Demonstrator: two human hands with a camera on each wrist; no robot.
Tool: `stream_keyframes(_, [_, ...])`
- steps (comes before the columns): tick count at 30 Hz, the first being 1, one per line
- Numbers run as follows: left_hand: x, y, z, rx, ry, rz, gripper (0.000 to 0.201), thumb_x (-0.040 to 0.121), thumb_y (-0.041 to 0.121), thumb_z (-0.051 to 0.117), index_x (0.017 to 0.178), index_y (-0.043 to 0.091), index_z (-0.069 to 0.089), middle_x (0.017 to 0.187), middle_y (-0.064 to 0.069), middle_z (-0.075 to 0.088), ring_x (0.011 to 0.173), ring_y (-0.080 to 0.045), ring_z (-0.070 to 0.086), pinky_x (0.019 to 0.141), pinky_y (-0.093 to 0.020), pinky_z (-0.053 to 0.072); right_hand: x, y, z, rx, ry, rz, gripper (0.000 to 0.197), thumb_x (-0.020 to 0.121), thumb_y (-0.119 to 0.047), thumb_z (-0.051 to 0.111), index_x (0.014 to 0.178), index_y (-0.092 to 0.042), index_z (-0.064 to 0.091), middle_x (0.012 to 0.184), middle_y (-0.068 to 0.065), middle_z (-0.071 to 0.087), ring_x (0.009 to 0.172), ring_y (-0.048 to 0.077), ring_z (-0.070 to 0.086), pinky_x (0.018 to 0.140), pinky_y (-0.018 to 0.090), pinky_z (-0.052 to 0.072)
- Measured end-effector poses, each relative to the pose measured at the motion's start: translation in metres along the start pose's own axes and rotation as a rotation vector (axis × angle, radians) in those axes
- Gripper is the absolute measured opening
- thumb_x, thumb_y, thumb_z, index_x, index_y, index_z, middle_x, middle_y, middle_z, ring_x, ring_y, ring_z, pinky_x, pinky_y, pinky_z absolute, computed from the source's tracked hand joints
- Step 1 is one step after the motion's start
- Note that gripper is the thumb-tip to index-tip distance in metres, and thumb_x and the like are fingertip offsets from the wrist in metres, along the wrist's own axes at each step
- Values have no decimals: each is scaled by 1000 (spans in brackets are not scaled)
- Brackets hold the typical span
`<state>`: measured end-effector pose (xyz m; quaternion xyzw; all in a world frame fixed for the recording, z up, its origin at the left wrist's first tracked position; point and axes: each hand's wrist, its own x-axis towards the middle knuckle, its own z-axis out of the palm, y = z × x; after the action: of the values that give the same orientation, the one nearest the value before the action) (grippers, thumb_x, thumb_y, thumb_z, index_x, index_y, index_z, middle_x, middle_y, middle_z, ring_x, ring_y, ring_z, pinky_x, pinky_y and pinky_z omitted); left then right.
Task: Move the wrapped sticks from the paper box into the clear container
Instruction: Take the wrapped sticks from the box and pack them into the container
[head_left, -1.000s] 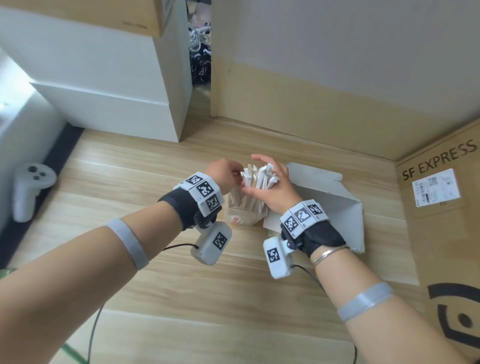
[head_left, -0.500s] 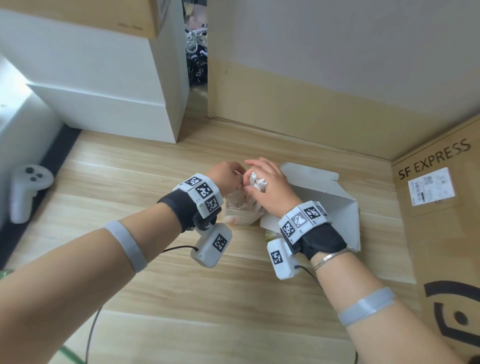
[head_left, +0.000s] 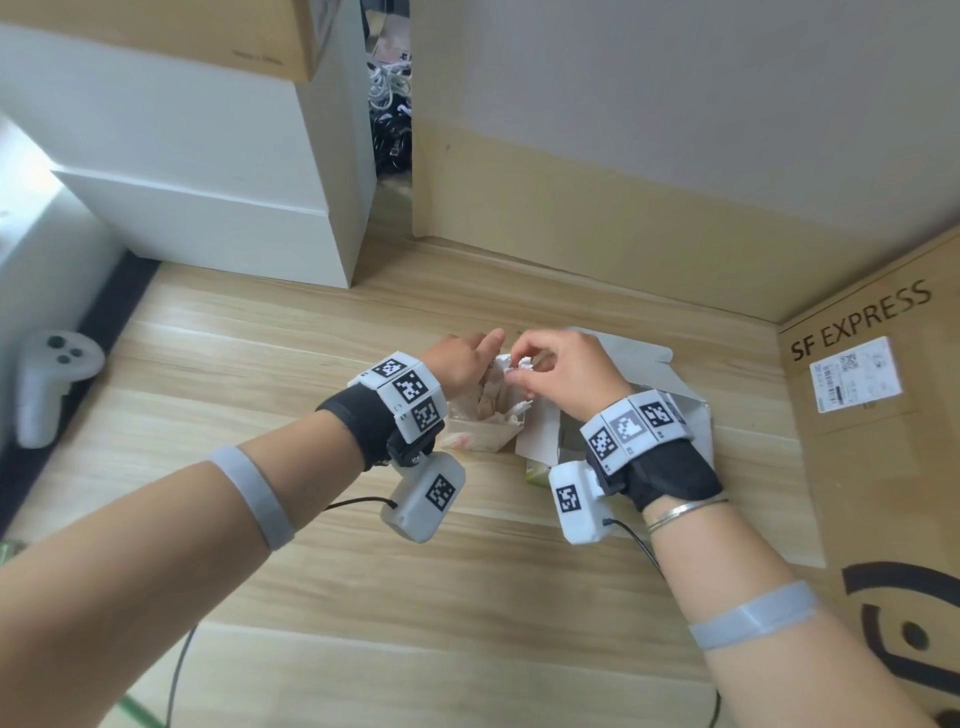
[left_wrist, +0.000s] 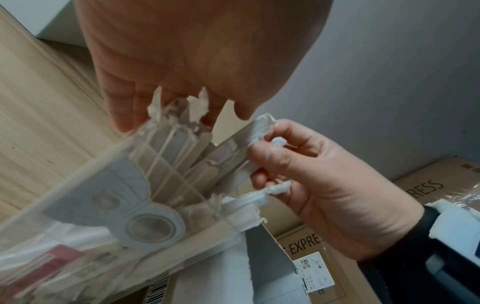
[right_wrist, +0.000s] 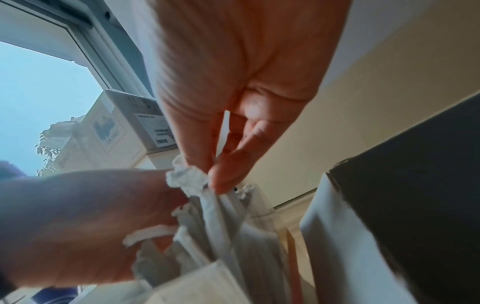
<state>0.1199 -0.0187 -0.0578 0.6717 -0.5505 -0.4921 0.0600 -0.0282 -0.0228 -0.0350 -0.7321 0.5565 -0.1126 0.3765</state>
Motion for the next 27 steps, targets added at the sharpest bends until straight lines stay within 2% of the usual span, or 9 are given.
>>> stream_keyframes(2, [0,1,1,33,3,-35,55,99,45,21,134,13,47,136,-24,45,129,-35,40,111,-42,31,2,-1,5,-115,-49,16,9,75,-13,73,74,-20,68,57,-11,59,52,1,50,57,16,39])
stream_keyframes(4, [-2,3,3,43,-8,-51,57,98,48,20,138,16,43,142,-21,36,134,-35,35,114,-42,27,4,-1,9,-189,-80,31,5,74,-12,72,79,-14,71,71,-1,65,60,9,51,60,19,37])
stream_keyframes(7, [-8,7,1,-10,-21,-12,62,97,51,14,143,18,38,148,-16,33,142,-31,22,118,-44,17,1,-2,7,-142,-103,58,12,72,-21,77,82,-18,71,70,-11,61,64,6,53,56,12,38])
stream_keyframes(10, [-11,9,-1,-26,-38,15,61,98,49,12,142,17,40,147,-15,38,144,-27,15,117,-41,12,-1,0,-2,-31,-82,55,15,71,-29,78,80,-24,66,75,-13,63,65,1,55,63,12,42])
stream_keyframes(15, [-4,-1,5,136,-13,-19,48,97,43,32,137,19,43,143,-13,36,133,-29,36,111,-42,32,-4,1,-10,103,-179,65,18,67,-27,82,74,-24,65,82,-3,68,68,8,59,75,22,49])
stream_keyframes(17, [-3,-5,9,176,37,-19,43,96,38,39,135,22,44,140,-12,35,123,-32,48,107,-42,39,-5,3,-9,74,-240,54,20,65,-21,84,72,-23,65,81,-6,67,64,2,58,71,14,46])
stream_keyframes(20, [-3,-6,12,172,69,-12,40,96,34,42,134,23,44,137,-12,35,117,-34,51,104,-41,42,-4,5,0,-3,-199,23,14,66,-14,82,69,-17,69,67,-12,61,54,-10,53,58,2,40])
stream_keyframes(23, [-2,-6,15,139,60,-13,41,97,39,34,135,26,43,138,-12,32,123,-34,45,108,-44,37,-1,8,12,-58,-119,5,10,65,-9,80,66,-13,70,67,-9,53,62,0,50,65,12,38])
stream_keyframes(27, [-3,-6,17,160,58,-28,44,96,46,22,137,35,37,146,-8,23,133,-34,32,112,-45,27,7,8,21,-116,-45,4,34,64,-11,80,52,-29,54,67,-9,52,65,6,51,67,25,38])
